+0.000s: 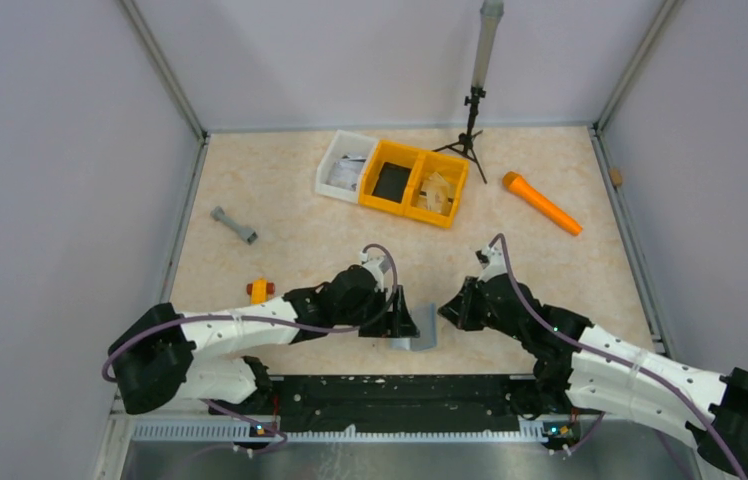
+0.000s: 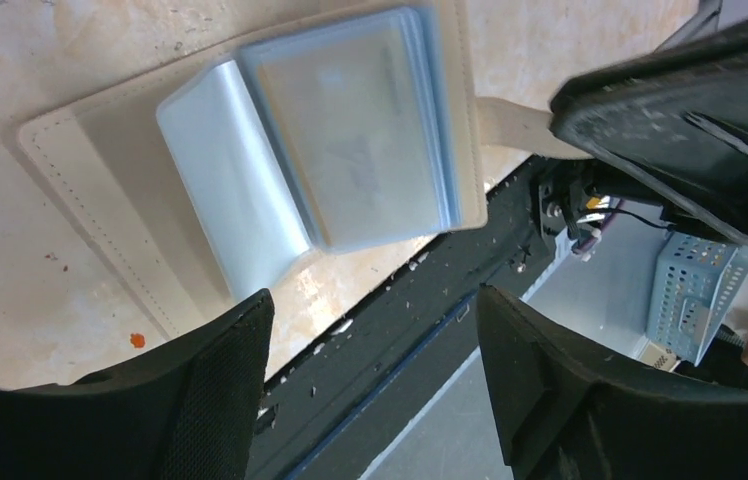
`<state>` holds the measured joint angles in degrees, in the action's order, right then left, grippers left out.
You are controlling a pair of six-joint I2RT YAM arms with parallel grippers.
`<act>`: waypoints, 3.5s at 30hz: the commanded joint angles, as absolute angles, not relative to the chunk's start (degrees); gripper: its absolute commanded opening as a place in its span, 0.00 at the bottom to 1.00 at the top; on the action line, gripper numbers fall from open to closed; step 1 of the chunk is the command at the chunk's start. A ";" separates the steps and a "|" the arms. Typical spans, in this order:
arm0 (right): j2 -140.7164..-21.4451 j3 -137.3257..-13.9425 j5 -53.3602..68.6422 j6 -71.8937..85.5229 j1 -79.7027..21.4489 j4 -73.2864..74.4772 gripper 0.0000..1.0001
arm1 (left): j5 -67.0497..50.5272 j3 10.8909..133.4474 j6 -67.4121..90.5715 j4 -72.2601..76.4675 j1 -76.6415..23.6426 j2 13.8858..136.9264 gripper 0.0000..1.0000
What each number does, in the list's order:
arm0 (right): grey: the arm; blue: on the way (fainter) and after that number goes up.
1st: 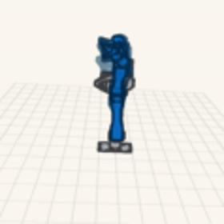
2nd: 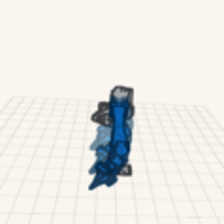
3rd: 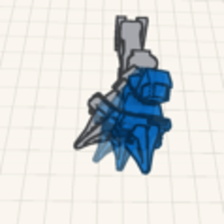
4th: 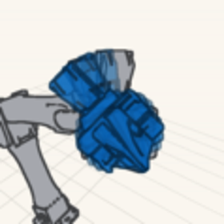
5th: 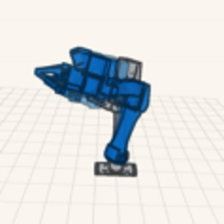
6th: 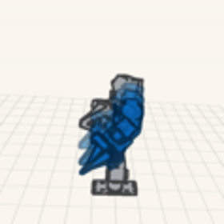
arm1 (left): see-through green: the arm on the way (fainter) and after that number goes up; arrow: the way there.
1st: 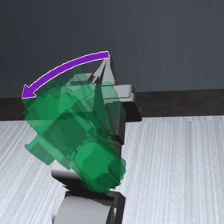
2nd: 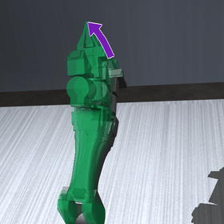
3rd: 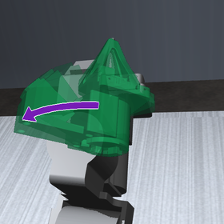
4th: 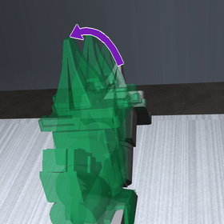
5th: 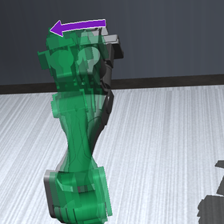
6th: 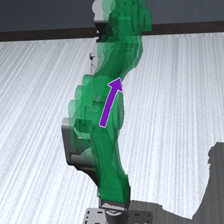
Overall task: Take the credit cards out of the card holder
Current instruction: Remove the credit card from the card holder.
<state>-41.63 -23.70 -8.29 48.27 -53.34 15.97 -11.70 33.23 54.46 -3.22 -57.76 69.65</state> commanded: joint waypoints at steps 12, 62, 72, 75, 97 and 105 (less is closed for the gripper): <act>-40.35 -26.34 -3.53 49.96 -52.74 11.87 0.00 | -10.30 39.25 53.81 -0.46 -59.33 75.93 0.72; -37.74 -22.40 -7.00 50.04 -52.75 18.24 0.72 | -15.35 32.62 55.63 8.37 -57.67 94.88 0.06; -34.23 -18.41 -5.38 50.11 -52.78 19.24 0.50 | -17.02 31.39 56.16 10.87 -57.13 96.66 0.04; -35.31 -16.10 -4.55 50.82 -52.80 15.36 0.42 | -17.05 31.15 56.25 11.01 -57.13 96.39 0.03; -43.13 -12.54 1.20 52.08 -52.74 2.56 0.14 | -17.74 29.79 56.78 12.67 -57.13 95.40 0.01; -43.38 -12.73 1.10 52.37 -52.80 2.96 0.00 | -17.86 29.36 56.87 13.02 -57.13 95.29 0.00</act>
